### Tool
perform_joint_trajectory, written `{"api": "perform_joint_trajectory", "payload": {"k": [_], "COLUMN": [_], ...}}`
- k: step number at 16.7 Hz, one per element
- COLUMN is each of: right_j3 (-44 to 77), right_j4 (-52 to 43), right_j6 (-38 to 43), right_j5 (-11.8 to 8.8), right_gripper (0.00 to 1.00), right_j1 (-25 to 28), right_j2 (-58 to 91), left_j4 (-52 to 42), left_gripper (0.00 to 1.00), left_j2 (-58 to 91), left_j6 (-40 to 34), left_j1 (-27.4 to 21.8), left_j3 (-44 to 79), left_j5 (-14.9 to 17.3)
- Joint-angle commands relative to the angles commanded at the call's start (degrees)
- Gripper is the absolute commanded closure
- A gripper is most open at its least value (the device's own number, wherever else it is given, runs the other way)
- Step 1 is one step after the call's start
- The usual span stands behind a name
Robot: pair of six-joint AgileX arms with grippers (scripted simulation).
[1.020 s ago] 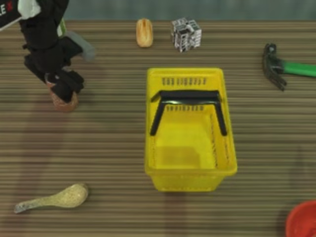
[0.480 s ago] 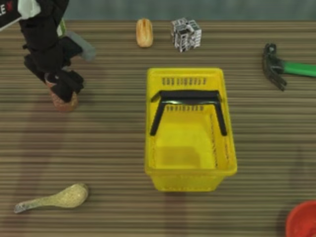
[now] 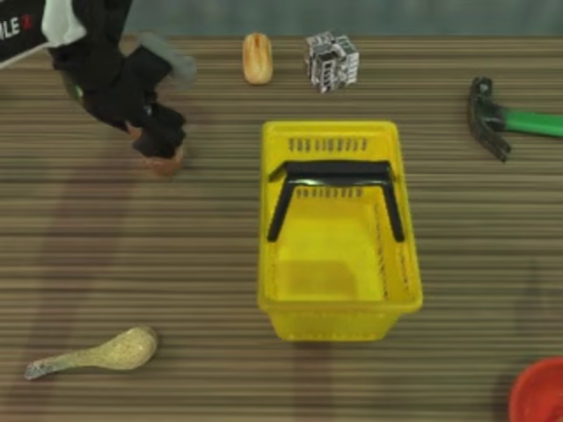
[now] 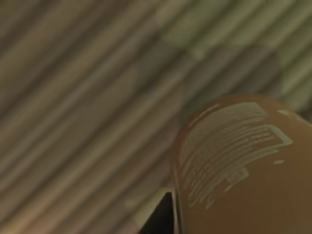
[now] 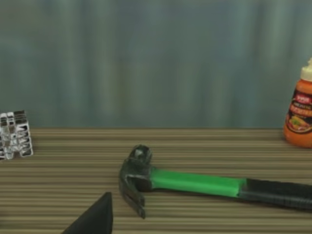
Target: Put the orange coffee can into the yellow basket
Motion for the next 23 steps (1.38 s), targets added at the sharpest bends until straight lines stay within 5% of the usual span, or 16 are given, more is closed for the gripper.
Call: {"api": "perform_joint_trajectory", "payload": {"k": [15, 19, 23], "right_j3": [0.0, 0.0, 0.0], "right_j4": [0.0, 0.0, 0.0], "right_j6": [0.0, 0.0, 0.0], "right_j5": [0.0, 0.0, 0.0], "right_gripper": [0.0, 0.0, 0.0], "right_j1": [0.0, 0.0, 0.0], "right_j2": [0.0, 0.0, 0.0], "left_j4": [82.0, 91.6, 92.7], "left_gripper": [1.0, 1.0, 1.0], "left_j2": [-13.7, -16.9, -17.4], "left_j6": [-26.6, -30.2, -30.6], "left_j1": [-7.0, -7.9, -8.0], "left_j3": [-30.1, -34.6, -35.2], "left_j5": [52.2, 59.6, 60.5]}}
